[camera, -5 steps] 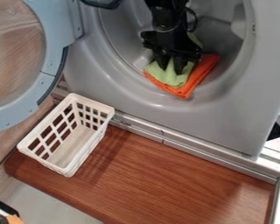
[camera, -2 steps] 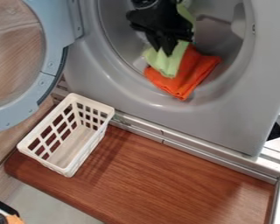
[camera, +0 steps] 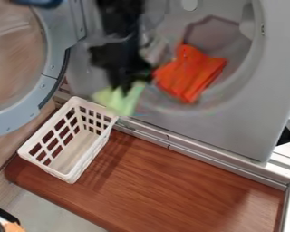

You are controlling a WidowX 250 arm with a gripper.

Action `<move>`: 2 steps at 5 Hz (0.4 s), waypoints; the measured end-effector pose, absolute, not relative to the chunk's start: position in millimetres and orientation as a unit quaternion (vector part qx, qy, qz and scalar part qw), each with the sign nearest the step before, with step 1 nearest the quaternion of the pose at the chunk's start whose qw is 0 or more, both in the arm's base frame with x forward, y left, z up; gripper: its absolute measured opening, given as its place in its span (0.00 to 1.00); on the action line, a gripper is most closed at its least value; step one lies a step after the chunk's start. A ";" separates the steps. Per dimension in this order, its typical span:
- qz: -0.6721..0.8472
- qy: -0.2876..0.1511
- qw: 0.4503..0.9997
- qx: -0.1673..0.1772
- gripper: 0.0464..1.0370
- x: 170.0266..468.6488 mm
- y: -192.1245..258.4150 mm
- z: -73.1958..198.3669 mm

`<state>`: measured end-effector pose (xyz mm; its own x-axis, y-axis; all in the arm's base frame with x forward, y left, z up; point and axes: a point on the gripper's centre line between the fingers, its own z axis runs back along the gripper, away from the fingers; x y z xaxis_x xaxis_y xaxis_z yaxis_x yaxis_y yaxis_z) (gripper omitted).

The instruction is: Put a green cloth into the white basket

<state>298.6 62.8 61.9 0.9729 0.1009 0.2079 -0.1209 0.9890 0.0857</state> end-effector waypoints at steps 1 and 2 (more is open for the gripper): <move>0.040 -0.086 0.994 0.047 0.05 270.4 67.9 57.5; 0.040 -0.077 0.995 0.054 0.05 260.8 79.8 49.6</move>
